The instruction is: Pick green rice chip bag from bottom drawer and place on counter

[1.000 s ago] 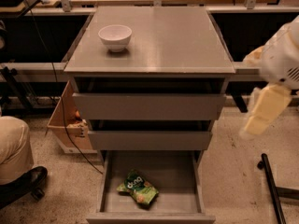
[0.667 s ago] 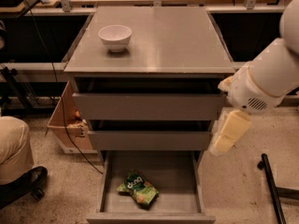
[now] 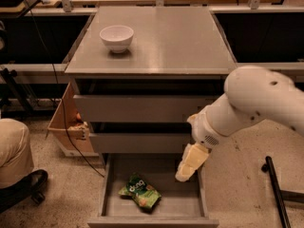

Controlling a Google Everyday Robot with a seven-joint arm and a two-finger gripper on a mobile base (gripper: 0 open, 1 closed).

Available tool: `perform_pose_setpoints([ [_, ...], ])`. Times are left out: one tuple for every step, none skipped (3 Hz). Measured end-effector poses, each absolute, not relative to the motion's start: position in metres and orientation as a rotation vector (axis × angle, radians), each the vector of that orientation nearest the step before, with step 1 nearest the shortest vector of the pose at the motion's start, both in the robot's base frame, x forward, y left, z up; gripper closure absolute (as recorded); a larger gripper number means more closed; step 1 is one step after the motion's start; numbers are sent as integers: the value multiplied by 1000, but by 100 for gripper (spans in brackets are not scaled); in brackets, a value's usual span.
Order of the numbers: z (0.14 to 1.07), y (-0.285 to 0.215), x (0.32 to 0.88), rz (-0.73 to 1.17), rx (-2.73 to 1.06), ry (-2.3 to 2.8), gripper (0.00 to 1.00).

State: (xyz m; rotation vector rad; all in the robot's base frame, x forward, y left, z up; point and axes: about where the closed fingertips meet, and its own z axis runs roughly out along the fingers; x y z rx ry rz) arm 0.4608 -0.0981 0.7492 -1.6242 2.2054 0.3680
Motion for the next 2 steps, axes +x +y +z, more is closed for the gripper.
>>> perform_pose_setpoints([
  [669, -39, 450, 483, -1627, 2210, 0],
  [620, -1, 438, 552, -1630, 2220, 0],
])
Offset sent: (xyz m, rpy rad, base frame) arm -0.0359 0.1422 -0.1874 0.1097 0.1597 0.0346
